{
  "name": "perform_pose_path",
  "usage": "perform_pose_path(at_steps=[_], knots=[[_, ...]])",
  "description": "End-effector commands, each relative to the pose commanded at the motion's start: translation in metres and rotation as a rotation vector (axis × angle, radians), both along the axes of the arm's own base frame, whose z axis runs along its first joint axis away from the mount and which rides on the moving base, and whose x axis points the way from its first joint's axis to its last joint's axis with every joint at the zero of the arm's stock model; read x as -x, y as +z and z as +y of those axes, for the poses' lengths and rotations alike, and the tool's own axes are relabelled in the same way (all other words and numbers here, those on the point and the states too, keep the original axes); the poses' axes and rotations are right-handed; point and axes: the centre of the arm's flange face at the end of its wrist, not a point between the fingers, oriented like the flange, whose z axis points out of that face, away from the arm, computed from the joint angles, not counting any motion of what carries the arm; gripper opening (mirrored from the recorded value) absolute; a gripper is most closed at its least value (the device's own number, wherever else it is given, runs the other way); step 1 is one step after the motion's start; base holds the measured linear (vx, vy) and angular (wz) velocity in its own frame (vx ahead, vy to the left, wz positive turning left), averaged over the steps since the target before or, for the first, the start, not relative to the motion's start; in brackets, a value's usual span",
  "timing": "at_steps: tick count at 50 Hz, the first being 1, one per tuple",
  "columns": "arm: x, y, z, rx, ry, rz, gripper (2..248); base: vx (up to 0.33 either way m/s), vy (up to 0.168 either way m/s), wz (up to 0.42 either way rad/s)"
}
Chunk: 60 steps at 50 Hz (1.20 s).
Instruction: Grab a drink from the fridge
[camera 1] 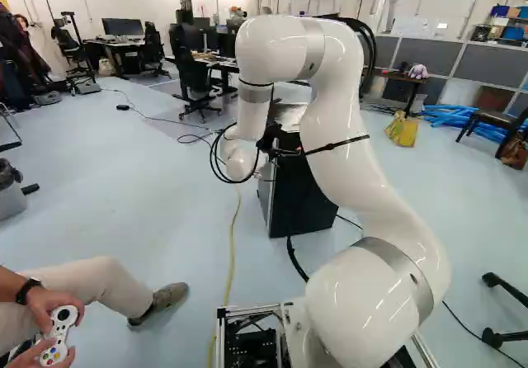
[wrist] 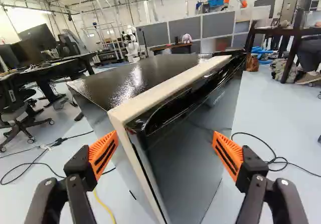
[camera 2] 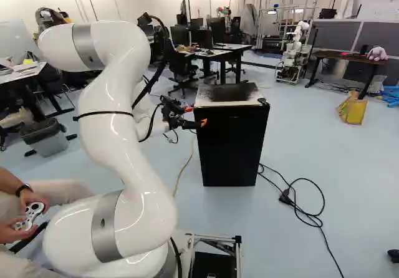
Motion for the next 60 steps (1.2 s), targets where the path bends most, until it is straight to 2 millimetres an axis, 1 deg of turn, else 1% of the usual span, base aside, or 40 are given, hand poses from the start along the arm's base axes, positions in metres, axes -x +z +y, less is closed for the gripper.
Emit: perform_pose_path(at_steps=[27, 60], knots=[[0.008, 0.001, -0.002, 0.004, 0.003, 0.010, 247, 0.000, 0.000, 0.000], [0.017, 0.002, -0.008, 0.008, -0.004, 0.021, 247, 0.000, 0.000, 0.000]])
